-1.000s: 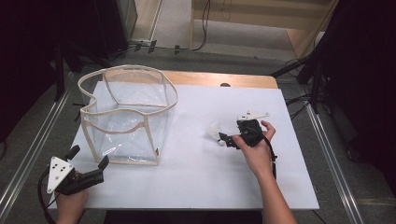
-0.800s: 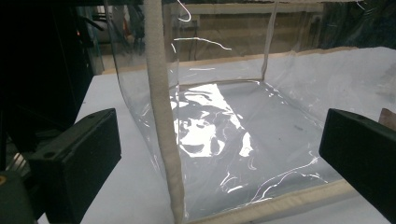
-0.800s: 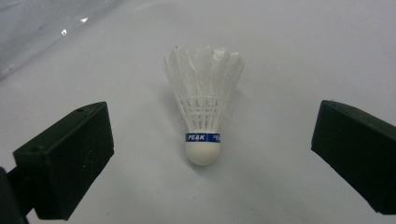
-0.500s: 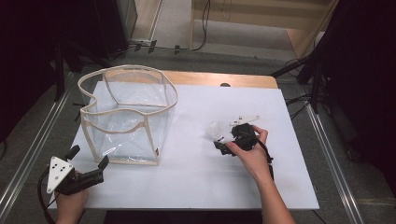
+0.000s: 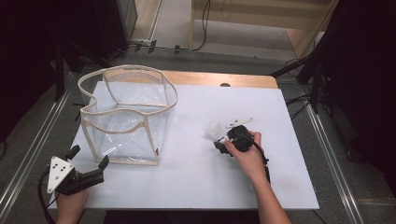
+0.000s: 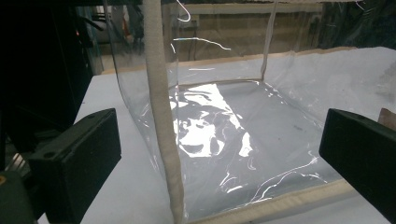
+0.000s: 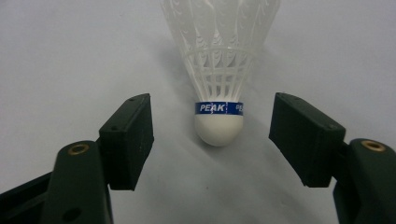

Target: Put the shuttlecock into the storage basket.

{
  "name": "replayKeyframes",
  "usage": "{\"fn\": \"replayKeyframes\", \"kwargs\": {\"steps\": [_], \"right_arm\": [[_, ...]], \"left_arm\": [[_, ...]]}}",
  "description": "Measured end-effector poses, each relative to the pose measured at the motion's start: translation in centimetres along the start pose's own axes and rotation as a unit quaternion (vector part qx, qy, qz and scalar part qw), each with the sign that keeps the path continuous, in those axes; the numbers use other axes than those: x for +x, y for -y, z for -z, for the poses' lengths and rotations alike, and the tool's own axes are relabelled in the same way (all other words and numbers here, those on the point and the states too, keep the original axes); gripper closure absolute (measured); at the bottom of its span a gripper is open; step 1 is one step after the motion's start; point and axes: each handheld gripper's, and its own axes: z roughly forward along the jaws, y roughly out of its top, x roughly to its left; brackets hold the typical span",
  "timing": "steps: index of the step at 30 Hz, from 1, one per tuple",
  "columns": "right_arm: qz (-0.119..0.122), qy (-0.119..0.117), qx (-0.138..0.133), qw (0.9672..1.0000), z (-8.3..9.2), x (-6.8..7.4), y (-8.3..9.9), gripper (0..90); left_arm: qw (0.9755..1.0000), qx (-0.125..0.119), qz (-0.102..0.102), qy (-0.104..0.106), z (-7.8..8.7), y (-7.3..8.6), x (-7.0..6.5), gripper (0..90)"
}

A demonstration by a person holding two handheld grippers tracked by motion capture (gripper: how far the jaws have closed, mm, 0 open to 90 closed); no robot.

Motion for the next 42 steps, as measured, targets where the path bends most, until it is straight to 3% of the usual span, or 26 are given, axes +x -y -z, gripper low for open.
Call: {"fn": "replayKeyframes", "kwargs": {"steps": [13, 16, 20, 24, 25, 42], "right_arm": [[-0.02, 0.017, 0.014, 0.9996, -1.0, 0.1, -0.1, 50.0], [-0.021, 0.012, 0.015, 0.9996, -1.1, 0.1, -0.1, 52.0], [-0.021, 0.02, 0.017, 0.9994, -1.1, 0.1, -0.1, 61.5], [-0.019, 0.013, 0.017, 0.9996, -1.0, -0.1, -0.1, 62.7], [-0.021, 0.0, 0.017, 0.9996, -1.0, -0.2, 0.0, 62.8], [-0.021, -0.003, -0.013, 0.9997, 0.9, -0.4, -0.8, 62.8]], "left_arm": [[1.0, 0.001, 0.0, 0.001, 0.0, 0.0, 0.0, 0.0], [1.0, 0.0, 0.0, 0.001, 0.0, 0.0, 0.0, 0.0], [1.0, 0.0, 0.002, 0.002, -0.1, 0.0, 0.1, 0.0], [1.0, 0.001, 0.001, 0.001, -0.1, 0.0, 0.1, 0.0], [1.0, 0.001, 0.001, 0.002, -0.1, 0.0, 0.1, 0.0], [1.0, 0.003, 0.001, 0.003, -0.1, 0.0, 0.0, 0.0]]}}
